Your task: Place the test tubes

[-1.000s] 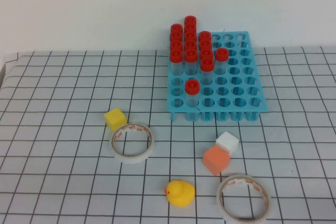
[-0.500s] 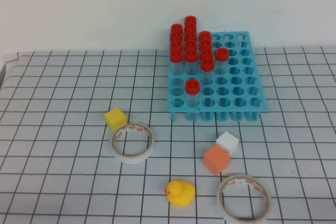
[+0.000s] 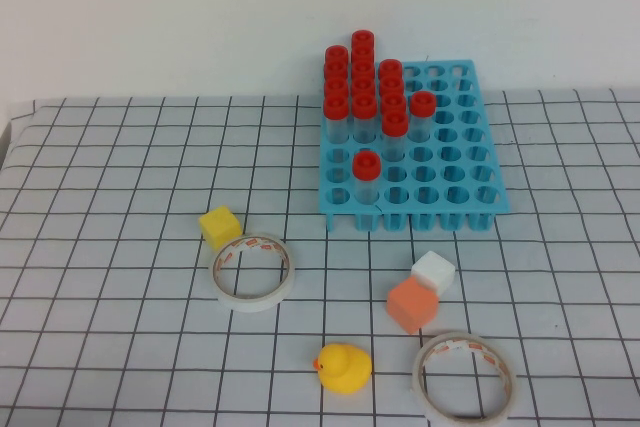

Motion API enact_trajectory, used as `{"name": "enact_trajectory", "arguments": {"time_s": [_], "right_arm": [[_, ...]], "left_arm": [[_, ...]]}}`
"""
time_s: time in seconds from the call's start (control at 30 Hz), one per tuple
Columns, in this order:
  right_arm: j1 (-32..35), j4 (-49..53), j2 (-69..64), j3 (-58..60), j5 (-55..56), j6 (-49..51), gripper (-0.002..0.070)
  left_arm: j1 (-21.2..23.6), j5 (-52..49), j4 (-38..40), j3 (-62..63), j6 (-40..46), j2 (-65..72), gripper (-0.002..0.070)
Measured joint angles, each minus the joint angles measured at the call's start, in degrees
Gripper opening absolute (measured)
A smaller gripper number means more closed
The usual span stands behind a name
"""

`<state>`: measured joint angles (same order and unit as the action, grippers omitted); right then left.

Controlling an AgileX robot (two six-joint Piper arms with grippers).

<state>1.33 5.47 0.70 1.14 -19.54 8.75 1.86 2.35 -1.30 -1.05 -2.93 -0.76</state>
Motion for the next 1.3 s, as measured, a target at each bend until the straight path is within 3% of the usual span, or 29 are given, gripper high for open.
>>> {"name": "enact_trajectory", "arguments": {"time_s": [0.13,0.3,0.47,0.7,0.87,1.3], "right_arm": [[0.00,0.00,0.00,0.00,0.00,0.00,-0.0001],[0.00,0.00,0.00,0.00,0.00,0.00,-0.0001],[0.00,0.00,0.00,0.00,0.00,0.00,-0.0001],[0.00,0.00,0.00,0.00,0.00,0.00,-0.0001],[0.00,0.00,0.00,0.00,0.00,0.00,-0.0001],[0.00,0.00,0.00,0.00,0.00,0.00,-0.0001]], "left_arm": [[-0.70,-10.20,1.30,0.00,7.35,0.00,-0.0001],[0.30,-19.37,4.15,0.00,8.91,0.00,-0.0001],[3.74,-19.74,4.98,0.00,11.10,0.00,-0.0001],[3.89,-19.87,8.11,0.00,17.53,0.00,-0.0001],[3.89,-19.87,12.31,0.00,17.78,0.00,-0.0001],[3.89,-19.87,13.46,0.00,17.88,0.00,-0.0001]]}}
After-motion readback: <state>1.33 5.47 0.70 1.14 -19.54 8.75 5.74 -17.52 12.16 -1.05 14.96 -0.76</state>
